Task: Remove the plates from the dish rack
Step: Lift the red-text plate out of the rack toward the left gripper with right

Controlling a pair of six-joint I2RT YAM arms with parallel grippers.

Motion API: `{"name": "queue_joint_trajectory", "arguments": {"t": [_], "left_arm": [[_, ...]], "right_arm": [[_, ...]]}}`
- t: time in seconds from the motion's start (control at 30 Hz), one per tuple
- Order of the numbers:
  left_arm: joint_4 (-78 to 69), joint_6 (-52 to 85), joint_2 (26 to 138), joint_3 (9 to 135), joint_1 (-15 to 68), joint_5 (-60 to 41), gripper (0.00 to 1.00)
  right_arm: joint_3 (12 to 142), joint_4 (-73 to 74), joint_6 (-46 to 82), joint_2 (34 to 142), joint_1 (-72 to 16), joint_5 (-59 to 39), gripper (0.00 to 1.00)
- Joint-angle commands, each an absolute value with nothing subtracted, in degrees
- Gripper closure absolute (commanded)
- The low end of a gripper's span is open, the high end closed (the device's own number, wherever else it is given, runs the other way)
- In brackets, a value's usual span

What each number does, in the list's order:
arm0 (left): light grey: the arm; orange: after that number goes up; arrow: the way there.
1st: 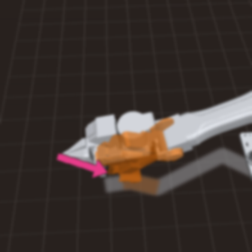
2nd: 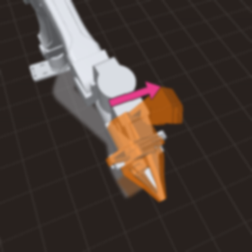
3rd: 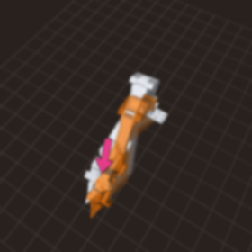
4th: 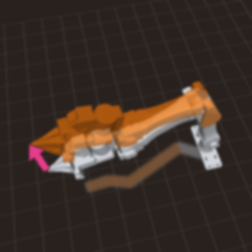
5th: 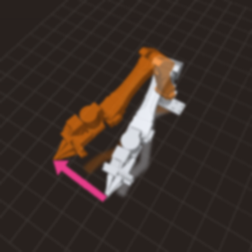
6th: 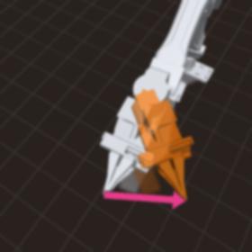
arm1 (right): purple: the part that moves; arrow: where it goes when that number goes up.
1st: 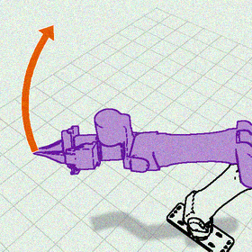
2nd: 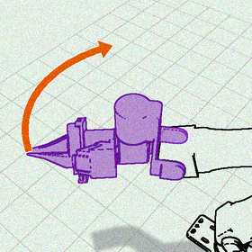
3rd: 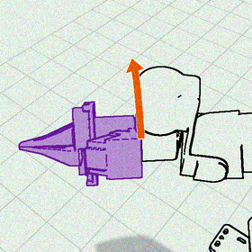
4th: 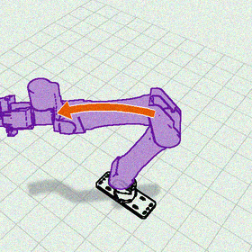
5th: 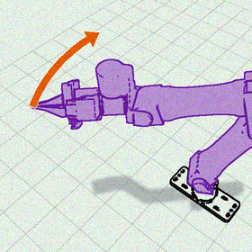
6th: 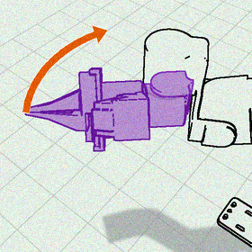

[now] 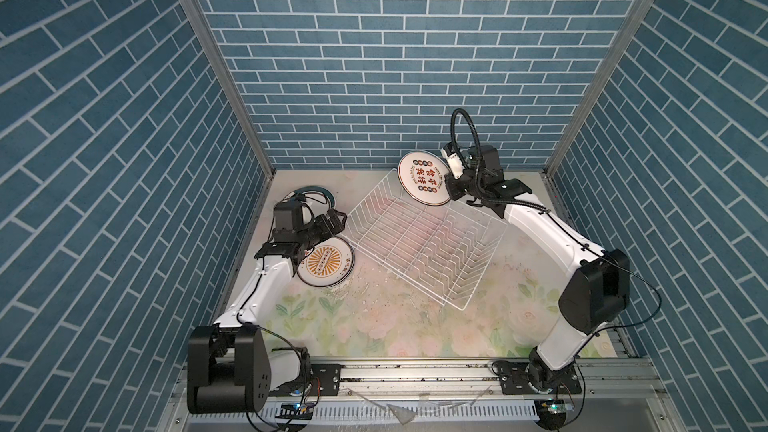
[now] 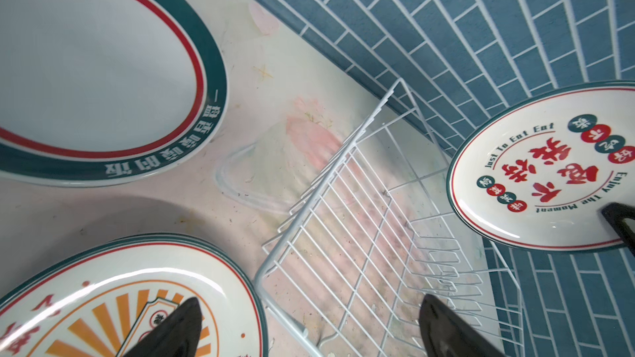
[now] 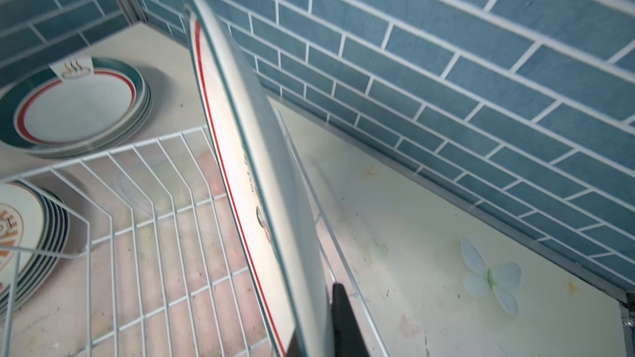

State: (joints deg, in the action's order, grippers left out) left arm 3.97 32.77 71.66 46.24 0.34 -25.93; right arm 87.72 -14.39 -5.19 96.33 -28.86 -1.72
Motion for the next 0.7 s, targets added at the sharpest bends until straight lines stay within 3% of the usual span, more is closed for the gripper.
{"name": "queue_joint_trajectory", "arguments": {"t": [0.0, 0.3, 0.67], "left_arm": [[-1.55, 33.47, 71.0, 46.53, 1.51, -29.12, 0.01], [-7.69, 34.34, 73.18, 47.69, 4.13, -29.88, 0.01], [-19.73, 39.56, 77.8, 48.3, 7.09, -31.84, 0.01]], "right_arm": [[83.18, 0.86, 4.41, 92.32, -28.61, -1.8, 1.0], [75.29, 11.91, 25.06, 89.88, -28.39, -8.47, 1.0], [78.15, 8.08, 47.09, 94.79, -28.39, -23.22, 1.0]]}}
